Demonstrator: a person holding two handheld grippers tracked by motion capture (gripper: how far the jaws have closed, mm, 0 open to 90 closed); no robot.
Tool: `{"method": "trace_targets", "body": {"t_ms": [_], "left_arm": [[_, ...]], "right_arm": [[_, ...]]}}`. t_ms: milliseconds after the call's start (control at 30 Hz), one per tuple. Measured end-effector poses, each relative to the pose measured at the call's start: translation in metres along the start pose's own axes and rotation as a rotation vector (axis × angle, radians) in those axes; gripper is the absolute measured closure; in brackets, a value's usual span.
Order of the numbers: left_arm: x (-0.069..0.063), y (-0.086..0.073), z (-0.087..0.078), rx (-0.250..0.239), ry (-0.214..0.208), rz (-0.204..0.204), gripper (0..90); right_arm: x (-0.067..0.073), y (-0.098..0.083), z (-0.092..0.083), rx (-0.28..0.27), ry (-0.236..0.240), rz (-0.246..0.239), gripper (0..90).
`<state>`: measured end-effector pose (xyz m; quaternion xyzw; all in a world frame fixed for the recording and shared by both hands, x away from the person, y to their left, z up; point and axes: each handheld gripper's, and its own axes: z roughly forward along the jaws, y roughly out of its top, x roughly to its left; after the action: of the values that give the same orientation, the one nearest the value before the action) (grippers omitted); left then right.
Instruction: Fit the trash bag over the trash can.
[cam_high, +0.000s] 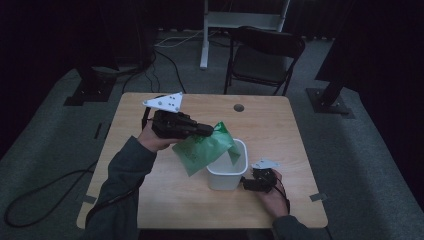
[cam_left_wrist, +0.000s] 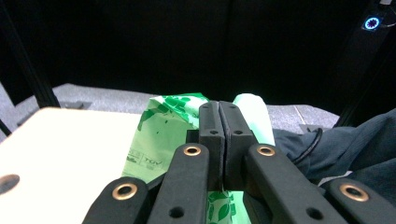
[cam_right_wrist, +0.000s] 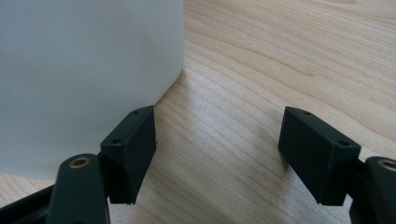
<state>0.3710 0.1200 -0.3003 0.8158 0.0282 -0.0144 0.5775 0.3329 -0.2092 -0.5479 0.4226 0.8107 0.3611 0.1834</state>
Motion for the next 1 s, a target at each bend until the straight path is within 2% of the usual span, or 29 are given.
{"method": "trace_targets", "body": {"t_ms": [67, 100, 133, 167, 333, 367, 400, 533, 633, 733, 800, 867, 933, 1000], "left_arm": [[0.004, -0.01, 0.001, 0.009, 0.003, -0.024, 89.7], [0.004, -0.01, 0.001, 0.009, 0.003, -0.024, 89.7], [0.009, -0.021, 0.001, 0.017, 0.008, -0.05, 89.7], [0.009, -0.021, 0.001, 0.017, 0.008, -0.05, 89.7], [0.024, -0.053, 0.005, 0.059, 0.022, -0.129, 88.9], [0.024, -0.053, 0.005, 0.059, 0.022, -0.129, 88.9], [0.029, -0.063, 0.008, 0.072, 0.023, -0.15, 88.9], [0.037, -0.079, 0.016, 0.129, 0.04, -0.178, 87.8], [0.043, -0.091, 0.02, 0.144, 0.051, -0.208, 87.1], [0.046, -0.097, 0.021, 0.143, 0.064, -0.225, 84.3], [0.049, -0.104, 0.02, 0.141, 0.099, -0.242, 81.6], [0.049, -0.106, 0.019, 0.134, 0.107, -0.246, 80.0], [0.047, -0.111, 0.014, 0.109, 0.124, -0.257, 73.2], [0.045, -0.115, 0.011, 0.107, 0.145, -0.262, 70.1]], "right_arm": [[0.0, 0.0, 0.0, 0.0, -0.001, -0.001, 27.1], [0.0, 0.0, 0.0, -0.001, -0.001, -0.002, 27.1], [0.0, 0.0, 0.0, 0.0, -0.001, -0.001, 27.1], [0.0, 0.0, 0.0, 0.0, -0.001, -0.001, 27.1], [0.0, 0.0, 0.0, 0.0, -0.001, -0.001, 27.1], [0.0, 0.0, 0.0, 0.0, -0.001, -0.001, 27.1], [0.0, 0.0, 0.0, 0.0, -0.001, -0.001, 27.1], [0.0, 0.0, 0.0, -0.001, -0.001, -0.001, 27.1], [0.0, 0.0, 0.0, -0.001, 0.0, -0.002, 27.1], [0.0, 0.0, 0.0, -0.001, -0.001, -0.002, 27.1], [0.0, 0.0, 0.0, -0.001, 0.0, -0.002, 27.0], [0.0, 0.0, 0.0, -0.001, -0.001, -0.002, 27.0], [0.0, 0.0, 0.0, -0.001, -0.001, -0.002, 27.0], [0.0, 0.0, 0.0, -0.001, -0.001, -0.002, 27.0]]}}
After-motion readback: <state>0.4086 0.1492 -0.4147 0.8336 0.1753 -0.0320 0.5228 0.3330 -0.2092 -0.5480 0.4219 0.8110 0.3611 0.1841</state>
